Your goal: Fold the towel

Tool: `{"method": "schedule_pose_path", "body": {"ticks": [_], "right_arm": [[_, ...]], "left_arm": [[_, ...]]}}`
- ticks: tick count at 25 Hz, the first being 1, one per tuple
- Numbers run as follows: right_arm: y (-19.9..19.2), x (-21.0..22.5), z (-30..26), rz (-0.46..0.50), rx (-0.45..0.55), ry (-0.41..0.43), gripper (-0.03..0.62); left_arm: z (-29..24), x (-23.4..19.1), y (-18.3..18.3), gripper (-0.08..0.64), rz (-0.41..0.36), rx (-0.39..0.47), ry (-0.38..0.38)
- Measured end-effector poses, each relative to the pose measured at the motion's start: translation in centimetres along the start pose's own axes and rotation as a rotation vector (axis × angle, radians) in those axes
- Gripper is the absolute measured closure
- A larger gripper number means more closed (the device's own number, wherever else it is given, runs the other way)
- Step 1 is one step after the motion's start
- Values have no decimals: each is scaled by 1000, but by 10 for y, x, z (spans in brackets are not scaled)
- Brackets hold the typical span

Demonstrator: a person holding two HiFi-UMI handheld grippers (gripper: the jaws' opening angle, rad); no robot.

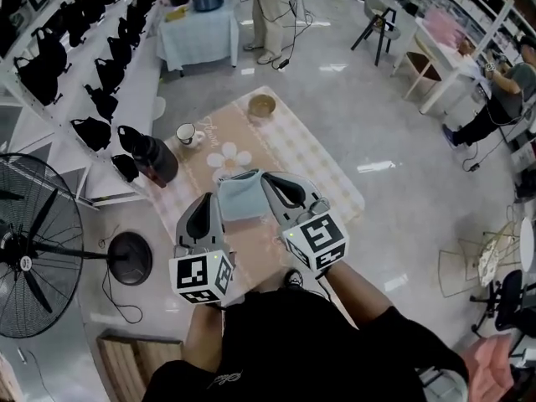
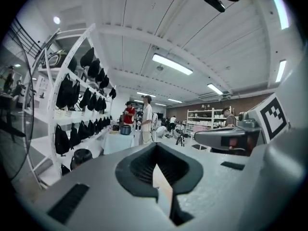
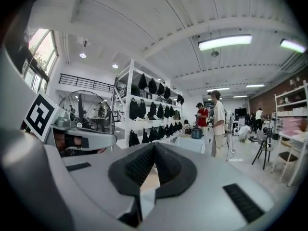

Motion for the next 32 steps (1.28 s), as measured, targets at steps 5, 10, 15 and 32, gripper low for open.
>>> {"method": "schedule_pose_path", "body": {"ticks": [5, 10, 15, 32], "right_arm": [[18, 4, 5, 49, 44, -13, 591], [20, 2, 8, 60, 49, -9, 591], [19, 3, 7, 67, 53, -4, 591], [21, 5, 14, 81, 59, -16, 592]], "left_arm": [[3, 9, 14, 555, -43, 39, 12], [7, 10, 12, 555, -34, 40, 20], [8, 7, 12, 555, -33, 42, 28], [8, 7, 10, 555, -23, 44, 17]]}}
Point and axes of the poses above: the fingertips, and each gripper's own axes: z backward along the fingers, x to its right, y out of its top, the point moved 5 cm from there along z, backward along the fingers, and after that the axes turned 8 degrees about x, right-handed, at the moved point
